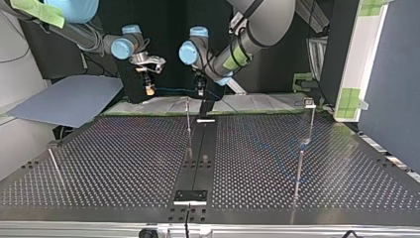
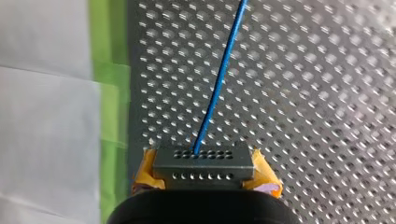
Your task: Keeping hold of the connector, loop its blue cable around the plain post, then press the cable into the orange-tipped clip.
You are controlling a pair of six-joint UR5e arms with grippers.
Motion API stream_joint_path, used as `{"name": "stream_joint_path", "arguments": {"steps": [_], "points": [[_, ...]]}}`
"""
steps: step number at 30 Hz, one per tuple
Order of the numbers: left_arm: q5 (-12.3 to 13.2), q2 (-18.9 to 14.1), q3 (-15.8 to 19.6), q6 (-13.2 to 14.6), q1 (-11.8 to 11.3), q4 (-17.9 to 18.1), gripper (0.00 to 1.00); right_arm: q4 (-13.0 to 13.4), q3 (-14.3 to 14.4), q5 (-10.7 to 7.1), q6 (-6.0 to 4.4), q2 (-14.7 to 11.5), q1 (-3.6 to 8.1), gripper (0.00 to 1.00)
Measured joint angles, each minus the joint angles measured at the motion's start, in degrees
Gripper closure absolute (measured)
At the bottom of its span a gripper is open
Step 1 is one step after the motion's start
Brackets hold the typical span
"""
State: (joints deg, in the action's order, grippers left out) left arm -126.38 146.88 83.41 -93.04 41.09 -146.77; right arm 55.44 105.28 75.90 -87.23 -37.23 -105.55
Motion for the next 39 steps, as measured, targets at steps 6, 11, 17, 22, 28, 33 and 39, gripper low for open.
{"name": "stream_joint_path", "arguments": {"steps": [6,11,17,22,28,33,39], "points": [[1.49,-0.23,-0.50,-0.02,-0.58,2.06,1.00,0.72,0.03,0.39,-3.39,-0.57,0.42,1.00],[2.45,-0.20,-0.53,0.04,-1.03,3.83,1.00,1.02,-0.04,0.43,-4.98,-0.60,0.52,1.00],[3.30,-0.18,-0.55,0.06,-1.65,4.17,1.00,0.87,-0.51,0.40,-5.21,-0.61,0.62,1.00],[3.47,0.29,-0.55,0.17,-1.90,4.17,1.00,0.95,-0.62,0.40,-5.07,-0.58,0.58,1.00],[4.01,1.44,-0.62,-0.31,-2.36,4.32,1.00,1.02,-0.69,0.34,-5.12,-0.56,0.60,1.00],[4.39,1.57,-1.71,-0.60,-3.01,3.57,1.00,0.89,-1.02,0.24,-5.27,-0.57,0.63,1.00],[4.66,1.62,-2.29,-0.64,-3.36,3.21,1.00,0.68,-1.54,0.16,-5.34,-0.59,0.65,1.00]]}}
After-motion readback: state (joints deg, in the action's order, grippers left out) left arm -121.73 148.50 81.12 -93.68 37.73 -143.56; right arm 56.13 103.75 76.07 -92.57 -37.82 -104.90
